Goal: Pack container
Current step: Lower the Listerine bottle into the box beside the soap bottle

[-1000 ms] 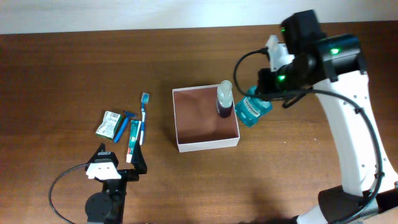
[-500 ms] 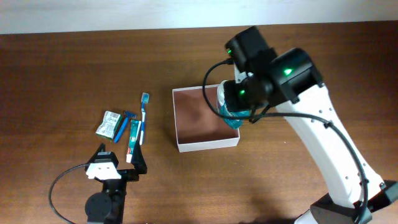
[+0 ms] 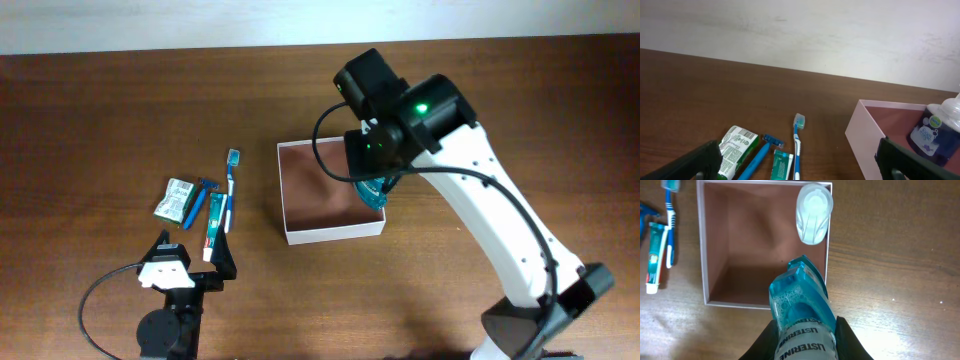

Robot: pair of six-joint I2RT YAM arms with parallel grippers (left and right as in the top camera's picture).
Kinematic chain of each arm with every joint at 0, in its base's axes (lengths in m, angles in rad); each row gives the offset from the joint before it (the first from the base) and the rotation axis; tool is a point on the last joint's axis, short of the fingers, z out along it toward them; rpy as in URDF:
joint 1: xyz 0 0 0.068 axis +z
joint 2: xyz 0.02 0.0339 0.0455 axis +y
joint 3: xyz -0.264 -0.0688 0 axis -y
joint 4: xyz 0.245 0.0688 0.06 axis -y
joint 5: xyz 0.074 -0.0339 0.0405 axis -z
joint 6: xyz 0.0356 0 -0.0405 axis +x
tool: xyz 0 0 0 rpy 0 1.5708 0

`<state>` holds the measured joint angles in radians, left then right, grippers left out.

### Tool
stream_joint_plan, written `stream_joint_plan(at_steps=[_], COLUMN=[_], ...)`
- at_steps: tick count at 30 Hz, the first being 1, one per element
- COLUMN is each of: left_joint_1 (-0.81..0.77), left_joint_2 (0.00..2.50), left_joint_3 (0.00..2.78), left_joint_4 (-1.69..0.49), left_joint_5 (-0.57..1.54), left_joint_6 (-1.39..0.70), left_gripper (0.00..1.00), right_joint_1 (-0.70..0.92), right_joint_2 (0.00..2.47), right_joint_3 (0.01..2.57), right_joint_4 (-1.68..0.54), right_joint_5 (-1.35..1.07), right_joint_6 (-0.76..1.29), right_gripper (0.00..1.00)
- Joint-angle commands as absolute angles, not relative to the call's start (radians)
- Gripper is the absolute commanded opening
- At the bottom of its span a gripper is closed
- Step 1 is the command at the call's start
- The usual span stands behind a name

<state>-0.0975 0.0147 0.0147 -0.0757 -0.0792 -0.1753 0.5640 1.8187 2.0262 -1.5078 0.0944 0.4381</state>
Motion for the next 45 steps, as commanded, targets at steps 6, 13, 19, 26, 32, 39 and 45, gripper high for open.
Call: stream_joint_plan(at_steps=[6, 13, 19, 26, 32, 39, 45], left_joint_1=[-0.095, -0.095, -0.095, -0.095, -0.095, -0.095, -0.095], left_joint_2=[0.006, 0.006, 0.006, 0.006, 0.006, 0.006, 0.006], left_joint_3=[0.009, 0.009, 0.009, 0.009, 0.009, 0.009, 0.009], left_joint_4=[-0.074, -0.074, -0.075, -0.075, -0.074, -0.075, -0.074], left_joint_5=[-0.086, -0.086, -0.086, -0.086, -0.086, -0.086, -0.086], left_joint_6=[-0.159, -0.159, -0.159, -0.159, -0.159, -0.159, -0.159], left_gripper=[0.99, 0.99, 0.99, 0.99, 0.99, 0.99, 1.0], right_joint_1=[0.57, 0.57, 0.57, 0.57, 0.57, 0.57, 0.569], right_joint_2=[1.848, 1.849, 1.849, 1.849, 1.849, 1.849, 1.849], right_joint_3=[2.033, 1.988, 1.984, 1.967, 1.9, 1.847, 1.81], right_joint_4=[-1.485, -1.448, -1.446, -1.448, -1.408, -1.372, -1.334], right_joint_5=[0.125, 0.125, 0.125, 0.125, 0.125, 0.125, 0.125], right_joint_6=[0.5, 0.537, 0.557, 0.578, 0.585, 0.586, 0.586], right_gripper=[0.21, 0.22, 0.21, 0.22, 0.22, 0.22, 0.21])
